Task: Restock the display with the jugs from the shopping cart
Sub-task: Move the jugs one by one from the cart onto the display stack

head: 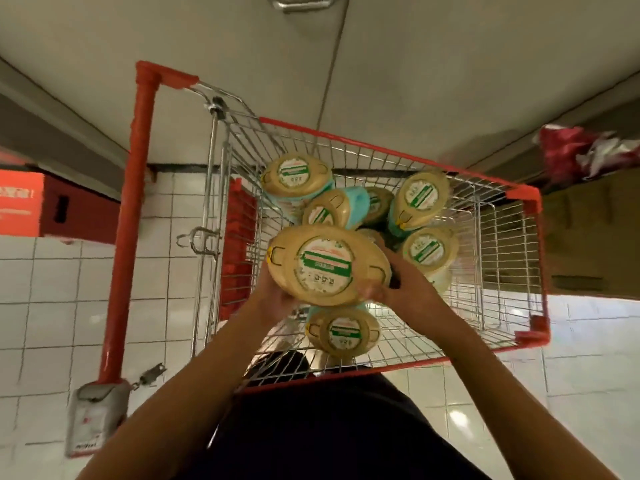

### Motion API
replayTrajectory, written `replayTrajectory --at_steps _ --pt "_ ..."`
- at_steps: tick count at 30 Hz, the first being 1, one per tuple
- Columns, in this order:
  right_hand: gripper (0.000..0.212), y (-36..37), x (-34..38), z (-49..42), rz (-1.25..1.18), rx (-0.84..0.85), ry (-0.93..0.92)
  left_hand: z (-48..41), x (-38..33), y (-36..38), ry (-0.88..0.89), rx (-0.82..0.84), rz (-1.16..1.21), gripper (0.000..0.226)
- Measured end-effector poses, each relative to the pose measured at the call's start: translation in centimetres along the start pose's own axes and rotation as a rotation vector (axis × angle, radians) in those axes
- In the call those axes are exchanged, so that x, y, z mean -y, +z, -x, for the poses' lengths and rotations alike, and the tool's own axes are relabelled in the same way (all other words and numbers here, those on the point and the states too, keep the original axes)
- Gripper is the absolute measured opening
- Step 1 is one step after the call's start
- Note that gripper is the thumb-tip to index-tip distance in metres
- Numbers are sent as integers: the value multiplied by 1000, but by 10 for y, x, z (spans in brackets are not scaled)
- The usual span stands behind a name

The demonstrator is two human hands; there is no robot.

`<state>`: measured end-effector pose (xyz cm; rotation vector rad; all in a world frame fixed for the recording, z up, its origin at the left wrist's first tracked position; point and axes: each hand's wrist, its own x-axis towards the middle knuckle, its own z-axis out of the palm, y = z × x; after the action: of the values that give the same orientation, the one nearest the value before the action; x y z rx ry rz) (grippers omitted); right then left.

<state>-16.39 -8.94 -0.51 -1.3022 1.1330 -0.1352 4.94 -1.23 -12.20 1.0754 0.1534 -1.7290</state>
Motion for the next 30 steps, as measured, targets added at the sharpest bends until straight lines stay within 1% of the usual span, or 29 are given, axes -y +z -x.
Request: replayTrajectory --at_steps 2,5,7,9,11,13,14,15,16,17,18,19,21,23,25,28,30 --pt "99 -7 -14 32 -68 -28 -37 6 -3 19 -59 12 -34 60" --pt "92 -16 -39 76 -114 -117 -97 13 10 52 -95 31 -130 58" --pt "91 -25 -55 104 -97 -204 -154 18 28 74 -143 48 -167 61" --pt "89 -38 -72 130 -46 -336 -186 18 50 95 -187 18 -204 62" --pt "80 -54 -96 157 43 -464 -241 22 83 122 -207 -17 -290 58" --pt "79 -71 -120 187 35 -536 -220 28 115 148 -209 -16 -344 47" --pt "80 -80 -133 202 -14 -557 -223 32 132 169 -232 64 -378 46" --pt "81 -90 -148 220 -62 -574 -235 34 153 187 -272 176 -402 52" --pt "83 -99 -163 236 -102 -585 -232 36 171 202 -309 244 -436 57" --pt "86 -108 -176 252 -142 -590 -222 38 189 215 -327 286 -458 53" --pt "87 -118 -191 271 -180 -604 -210 40 210 231 -344 294 -475 47" --pt "87 -129 -206 291 -209 -624 -199 39 234 242 -361 273 -508 46" --pt "86 -150 -235 329 -233 -670 -182 39 280 264 -405 271 -585 50" --pt "85 -171 -260 365 -237 -719 -182 39 322 290 -426 338 -651 51" --pt "85 -193 -283 396 -240 -766 -192 43 361 319 -436 379 -703 47" --pt "87 -224 -312 436 -266 -828 -194 47 410 366 -458 461 -758 44" --pt "87 -244 -330 454 -282 -866 -198 44 436 392 -477 503 -796 47"
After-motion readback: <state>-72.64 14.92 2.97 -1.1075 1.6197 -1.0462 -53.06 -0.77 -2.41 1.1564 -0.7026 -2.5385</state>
